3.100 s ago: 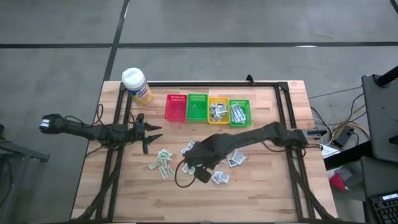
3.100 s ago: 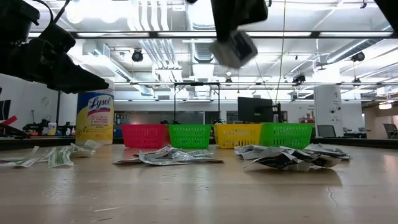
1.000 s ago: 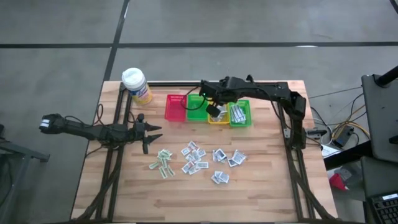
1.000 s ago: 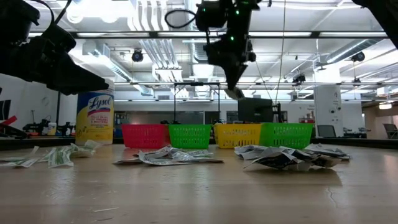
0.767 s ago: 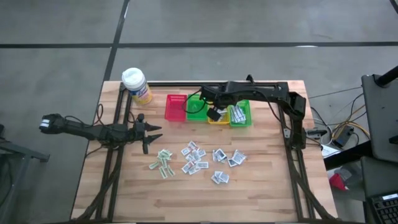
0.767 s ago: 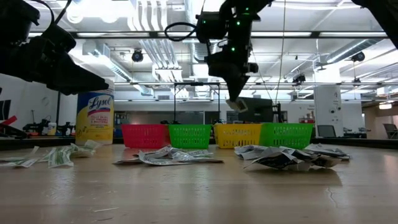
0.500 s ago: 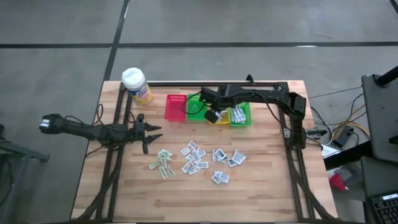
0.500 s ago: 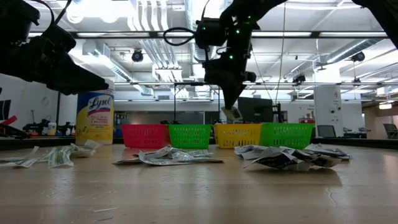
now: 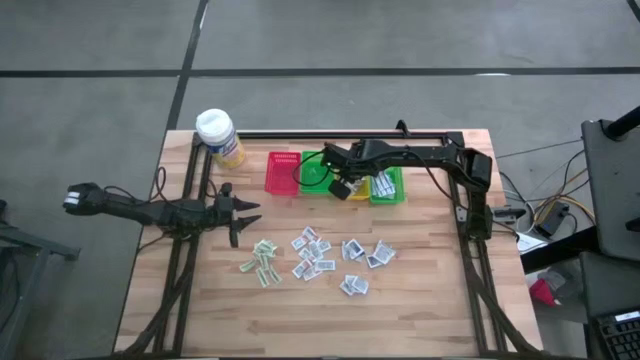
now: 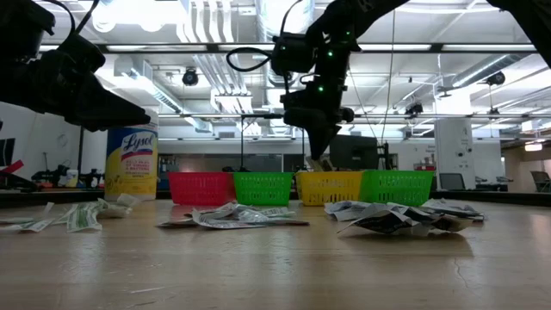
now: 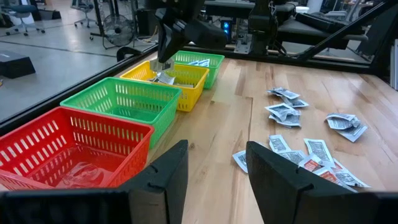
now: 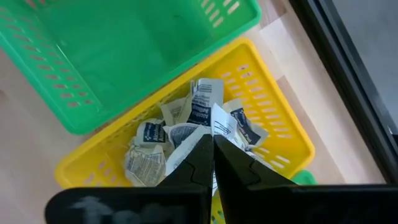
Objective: Pick & Place First Aid Supplies
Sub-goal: Put the blue alcohol pad into the yellow bin
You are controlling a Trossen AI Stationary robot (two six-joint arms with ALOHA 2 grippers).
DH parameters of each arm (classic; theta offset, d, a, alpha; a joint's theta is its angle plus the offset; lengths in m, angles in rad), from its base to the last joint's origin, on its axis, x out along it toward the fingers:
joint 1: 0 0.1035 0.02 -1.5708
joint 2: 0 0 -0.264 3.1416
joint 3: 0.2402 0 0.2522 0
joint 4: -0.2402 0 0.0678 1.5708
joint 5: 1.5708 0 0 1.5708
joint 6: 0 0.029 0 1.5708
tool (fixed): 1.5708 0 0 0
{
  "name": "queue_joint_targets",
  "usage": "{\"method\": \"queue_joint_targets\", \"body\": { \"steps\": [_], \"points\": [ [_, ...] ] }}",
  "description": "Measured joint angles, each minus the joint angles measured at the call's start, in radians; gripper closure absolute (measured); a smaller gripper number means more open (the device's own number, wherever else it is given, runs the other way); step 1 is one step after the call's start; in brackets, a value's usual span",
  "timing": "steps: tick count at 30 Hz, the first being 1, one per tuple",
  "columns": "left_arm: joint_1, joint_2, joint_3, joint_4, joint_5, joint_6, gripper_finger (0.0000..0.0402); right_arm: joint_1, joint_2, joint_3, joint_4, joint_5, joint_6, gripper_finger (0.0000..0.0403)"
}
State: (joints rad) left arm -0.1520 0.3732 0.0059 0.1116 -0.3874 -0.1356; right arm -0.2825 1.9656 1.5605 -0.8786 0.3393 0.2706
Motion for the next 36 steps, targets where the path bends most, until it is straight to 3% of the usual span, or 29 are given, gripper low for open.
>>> {"method": "queue_joint_targets", "body": {
  "steps": [14,28,36],
  "points": [
    [0.000,0.000,0.000,0.000,0.000,0.000,0.0243,0.000,0.000,-0.013,-0.001,-0.053,-0.070,0.0391],
    [0.000,0.000,0.000,0.000,0.000,0.001,0.0243,-0.013,0.000,0.014,-0.020,-0.123,-0.115,0.0286],
    [0.000,0.000,0.000,0.000,0.000,0.001,0.0243,0.011,0.000,0.149,-0.171,-0.142,-0.120,0.0266]
  ]
}}
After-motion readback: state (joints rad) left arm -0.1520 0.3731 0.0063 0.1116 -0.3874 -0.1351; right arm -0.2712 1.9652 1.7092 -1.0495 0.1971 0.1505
